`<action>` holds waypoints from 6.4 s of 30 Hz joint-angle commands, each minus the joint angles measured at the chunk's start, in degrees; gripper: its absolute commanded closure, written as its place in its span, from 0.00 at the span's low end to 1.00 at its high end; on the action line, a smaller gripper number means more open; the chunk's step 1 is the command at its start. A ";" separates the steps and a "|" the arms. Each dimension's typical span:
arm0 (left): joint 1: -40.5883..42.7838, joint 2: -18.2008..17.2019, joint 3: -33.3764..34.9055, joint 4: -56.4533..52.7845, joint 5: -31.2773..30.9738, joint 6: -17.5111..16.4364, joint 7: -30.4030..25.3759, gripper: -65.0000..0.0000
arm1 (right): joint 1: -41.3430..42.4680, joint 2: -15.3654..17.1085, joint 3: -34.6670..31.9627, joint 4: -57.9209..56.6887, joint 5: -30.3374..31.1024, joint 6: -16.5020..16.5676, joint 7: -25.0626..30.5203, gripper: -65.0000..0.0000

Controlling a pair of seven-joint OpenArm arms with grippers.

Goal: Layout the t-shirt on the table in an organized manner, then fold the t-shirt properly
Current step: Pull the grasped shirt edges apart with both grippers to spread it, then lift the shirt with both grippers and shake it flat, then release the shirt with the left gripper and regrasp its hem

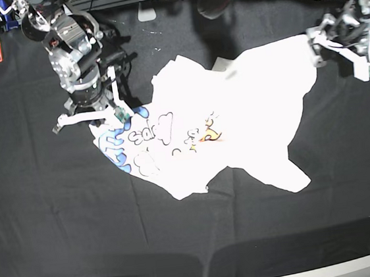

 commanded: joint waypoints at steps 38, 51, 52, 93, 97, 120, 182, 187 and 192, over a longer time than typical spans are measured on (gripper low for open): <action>-0.13 4.31 -0.39 -8.94 -10.64 -20.81 -4.07 0.36 | -10.67 0.63 0.31 1.14 -3.45 -0.68 -0.42 1.00; -0.17 4.28 -0.39 -8.96 -9.60 -20.83 -4.79 0.96 | -10.67 0.63 0.31 1.14 -3.48 -0.68 -0.61 1.00; -0.20 4.28 -0.39 -8.96 -8.61 -20.85 -5.46 1.00 | -10.67 0.66 0.31 1.14 -3.52 -0.68 -0.87 1.00; -1.55 -4.26 -0.46 -8.94 2.99 -19.10 -3.26 1.00 | -4.72 10.14 28.74 1.09 3.50 -1.33 -9.31 1.00; -1.55 -4.26 -0.46 -8.94 3.02 -19.10 -3.21 1.00 | -5.99 10.01 28.74 1.09 3.69 -1.38 -13.22 0.99; -1.64 -4.28 -0.46 4.83 2.67 -15.23 1.81 0.60 | -25.73 10.08 28.76 1.09 -4.98 -12.98 -14.97 0.51; -46.60 -9.88 25.07 -70.53 -30.05 -31.58 16.39 1.00 | -25.73 9.99 28.79 1.11 -4.28 -16.57 -14.67 0.51; -39.91 -14.21 25.07 -70.53 -43.89 -32.04 23.71 1.00 | -25.70 9.99 28.79 1.11 -4.28 -16.59 -14.43 0.51; -33.27 -15.23 25.07 -70.53 -53.47 -34.22 29.67 1.00 | -25.73 9.99 28.79 1.16 -3.26 -16.57 -12.90 0.51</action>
